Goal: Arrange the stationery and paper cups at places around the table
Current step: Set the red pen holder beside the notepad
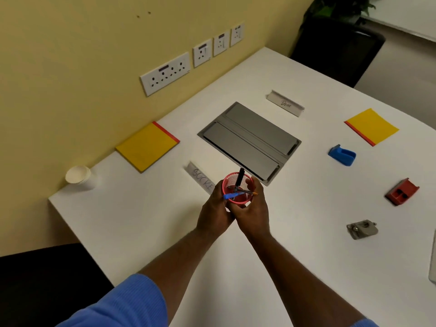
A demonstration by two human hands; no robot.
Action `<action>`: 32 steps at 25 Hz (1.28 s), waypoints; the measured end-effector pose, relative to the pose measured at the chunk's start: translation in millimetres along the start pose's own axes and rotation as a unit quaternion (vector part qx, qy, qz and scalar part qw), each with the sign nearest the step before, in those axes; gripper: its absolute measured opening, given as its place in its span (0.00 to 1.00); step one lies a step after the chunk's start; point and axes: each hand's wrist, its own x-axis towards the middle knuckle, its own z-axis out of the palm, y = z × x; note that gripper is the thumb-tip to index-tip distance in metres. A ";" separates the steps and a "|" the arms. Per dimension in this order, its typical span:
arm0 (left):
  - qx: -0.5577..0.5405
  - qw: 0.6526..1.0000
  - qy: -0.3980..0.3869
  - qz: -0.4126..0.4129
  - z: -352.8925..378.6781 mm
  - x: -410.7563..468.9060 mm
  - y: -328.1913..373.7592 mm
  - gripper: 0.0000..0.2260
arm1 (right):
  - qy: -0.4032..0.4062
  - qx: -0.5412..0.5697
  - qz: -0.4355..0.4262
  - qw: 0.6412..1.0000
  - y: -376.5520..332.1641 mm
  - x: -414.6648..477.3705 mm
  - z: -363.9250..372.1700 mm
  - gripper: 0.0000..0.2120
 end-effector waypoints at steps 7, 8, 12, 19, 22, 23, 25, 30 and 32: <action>0.223 0.975 0.022 0.004 -49.6 13.9 -72.9 0.53 | -0.040 0.008 -0.018 0.999 -13.7 35.0 55.7 0.48; 0.244 0.970 0.015 -0.019 -57.6 18.3 -88.0 0.54 | -0.048 0.006 -0.021 0.999 -13.9 43.5 64.6 0.48; 0.320 0.946 -0.002 -0.061 -84.0 45.0 -141.9 0.44 | -0.056 0.007 -0.031 0.998 -10.1 77.5 98.6 0.49; 0.373 0.924 -0.041 -0.076 -103.0 118.7 -202.7 0.36 | -0.077 0.009 -0.033 0.996 -5.0 149.3 162.6 0.49; 0.372 0.926 -0.010 -0.065 -95.5 130.7 -221.3 0.34 | -0.076 0.014 -0.049 0.996 -2.1 184.5 186.8 0.47; 0.372 0.926 0.006 -0.059 -93.5 131.9 -226.5 0.34 | -0.076 0.016 -0.055 0.995 -2.3 196.8 195.4 0.46; 0.367 0.928 0.021 -0.056 -90.4 130.5 -232.7 0.33 | -0.082 0.023 -0.059 0.995 -4.7 217.8 211.1 0.45; 0.359 0.931 0.028 -0.061 -89.9 131.8 -233.4 0.33 | -0.068 0.055 -0.058 0.994 -16.5 258.3 239.2 0.47; 0.358 0.931 0.024 -0.064 -89.7 132.0 -233.7 0.33 | -0.074 0.064 -0.060 0.993 -21.6 273.4 248.3 0.48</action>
